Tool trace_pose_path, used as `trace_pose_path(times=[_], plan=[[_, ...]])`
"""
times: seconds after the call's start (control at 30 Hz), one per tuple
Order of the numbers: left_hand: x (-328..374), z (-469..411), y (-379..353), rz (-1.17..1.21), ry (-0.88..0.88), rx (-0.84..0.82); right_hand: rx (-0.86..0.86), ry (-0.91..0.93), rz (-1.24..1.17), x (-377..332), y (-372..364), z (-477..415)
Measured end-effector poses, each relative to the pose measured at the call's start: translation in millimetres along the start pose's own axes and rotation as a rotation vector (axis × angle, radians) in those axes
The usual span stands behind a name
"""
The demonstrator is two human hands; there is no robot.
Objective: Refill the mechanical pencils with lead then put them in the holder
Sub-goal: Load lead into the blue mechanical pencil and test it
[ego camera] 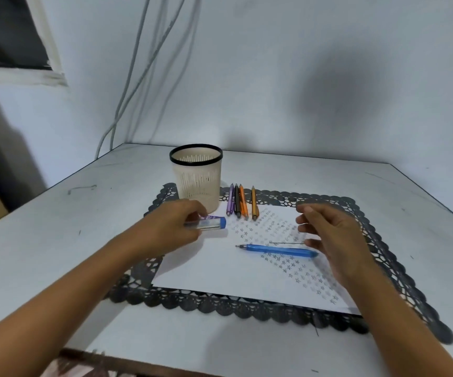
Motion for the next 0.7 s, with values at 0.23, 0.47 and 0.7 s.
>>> trace_pose_path(times=[0.23, 0.47, 0.7], plan=[[-36.0, 2.4, -0.3, -0.083, 0.100, -0.097, 0.009, 0.047, 0.122, -2.5, -2.2, 0.8], [-37.6, -1.2, -4.9, -0.135, 0.102, -0.179, 0.052, 0.126, 0.360, -3.2, 0.0, -5.0], [25.5, -2.1, -19.8, -0.043, -0.134, -0.120, -0.058, 0.202, 0.825, 8.8, -9.7, -18.8]])
Point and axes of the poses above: each hand's wrist, its own z-axis away from the middle knuckle, its own y-axis out of the back of the hand, x = y × z, the point moved 9 cm from there along -z, towards the middle knuckle, and after that the axes turned 10 degrees about z, right-handed, at the moved point
